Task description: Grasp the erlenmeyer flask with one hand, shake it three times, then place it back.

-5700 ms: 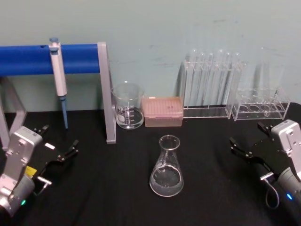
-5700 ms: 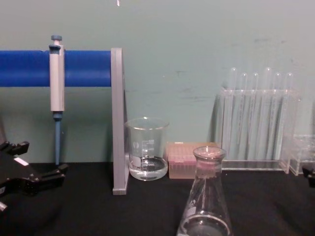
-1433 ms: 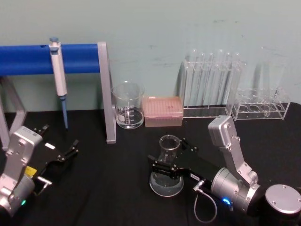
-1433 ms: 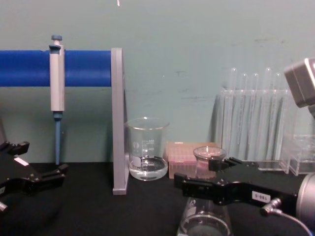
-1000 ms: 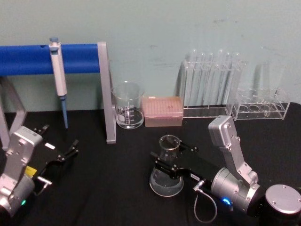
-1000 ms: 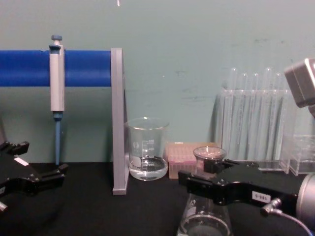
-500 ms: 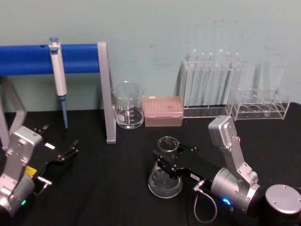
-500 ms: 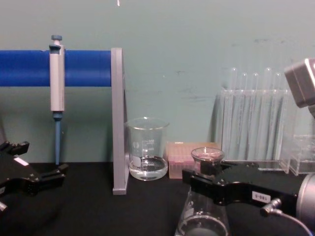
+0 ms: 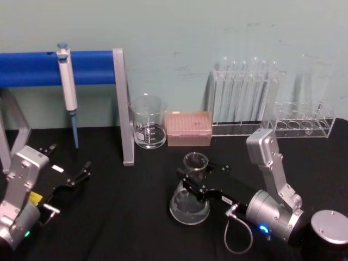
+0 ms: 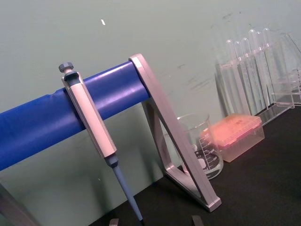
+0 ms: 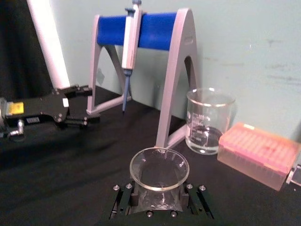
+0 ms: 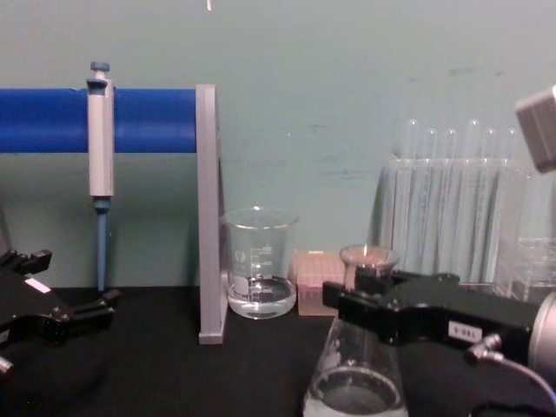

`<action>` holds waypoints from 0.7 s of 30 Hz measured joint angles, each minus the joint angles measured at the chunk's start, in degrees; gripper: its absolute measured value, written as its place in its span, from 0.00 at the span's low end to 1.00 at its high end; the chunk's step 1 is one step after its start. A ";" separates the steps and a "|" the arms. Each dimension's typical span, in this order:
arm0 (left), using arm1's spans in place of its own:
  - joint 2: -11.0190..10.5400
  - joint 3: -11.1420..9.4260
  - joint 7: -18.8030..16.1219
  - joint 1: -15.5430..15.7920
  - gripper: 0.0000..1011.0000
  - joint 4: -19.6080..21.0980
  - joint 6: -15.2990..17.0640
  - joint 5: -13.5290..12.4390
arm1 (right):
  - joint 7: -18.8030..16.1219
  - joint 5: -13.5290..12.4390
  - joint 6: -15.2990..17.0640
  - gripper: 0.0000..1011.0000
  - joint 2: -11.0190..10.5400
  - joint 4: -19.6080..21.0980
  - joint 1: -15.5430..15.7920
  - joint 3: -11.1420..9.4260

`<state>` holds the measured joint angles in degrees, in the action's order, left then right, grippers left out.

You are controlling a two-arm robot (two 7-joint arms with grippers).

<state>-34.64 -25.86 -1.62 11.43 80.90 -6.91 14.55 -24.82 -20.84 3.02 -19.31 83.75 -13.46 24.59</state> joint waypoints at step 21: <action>0.00 0.00 0.00 0.00 0.99 0.00 0.00 0.00 | 6.26 -0.74 4.16 0.45 -1.07 10.42 0.92 -2.79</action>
<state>-34.65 -25.86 -1.62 11.43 80.90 -6.91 14.55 -18.55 -21.58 7.18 -20.37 94.18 -12.55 21.79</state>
